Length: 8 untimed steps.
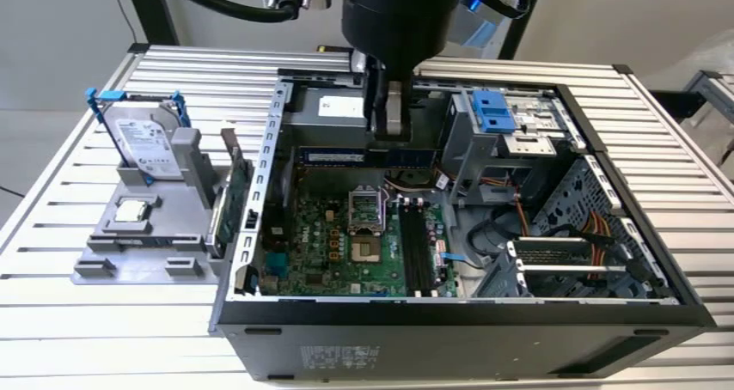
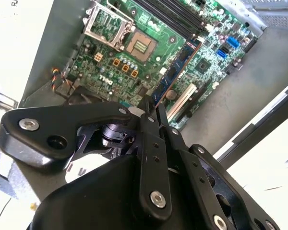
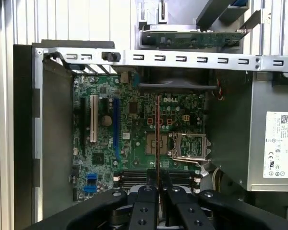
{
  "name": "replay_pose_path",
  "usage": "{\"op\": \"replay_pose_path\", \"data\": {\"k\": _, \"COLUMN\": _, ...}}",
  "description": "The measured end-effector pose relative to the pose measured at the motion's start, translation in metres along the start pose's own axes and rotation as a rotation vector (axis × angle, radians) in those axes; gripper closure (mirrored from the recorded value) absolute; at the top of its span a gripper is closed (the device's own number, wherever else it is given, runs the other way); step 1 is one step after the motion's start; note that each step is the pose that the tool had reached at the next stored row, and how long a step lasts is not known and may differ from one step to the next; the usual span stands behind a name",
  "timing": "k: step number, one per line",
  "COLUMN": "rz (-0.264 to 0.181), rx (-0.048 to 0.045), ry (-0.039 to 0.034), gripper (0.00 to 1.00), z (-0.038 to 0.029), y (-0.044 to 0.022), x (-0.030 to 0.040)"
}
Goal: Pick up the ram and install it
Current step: 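Pick up the ram and move it above insertion slot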
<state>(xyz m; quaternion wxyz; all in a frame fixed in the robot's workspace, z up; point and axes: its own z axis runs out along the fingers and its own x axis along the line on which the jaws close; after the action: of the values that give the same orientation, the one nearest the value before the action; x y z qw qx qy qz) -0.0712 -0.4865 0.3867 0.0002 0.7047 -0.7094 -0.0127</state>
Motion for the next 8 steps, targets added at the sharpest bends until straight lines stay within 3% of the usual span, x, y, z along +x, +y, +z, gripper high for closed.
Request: {"op": "replay_pose_path", "data": {"k": 8, "rz": 0.0, "rx": 0.0, "ry": 0.0001, "gripper": 1.0, "z": -0.0002, "y": -0.0111, "x": -0.0001}}
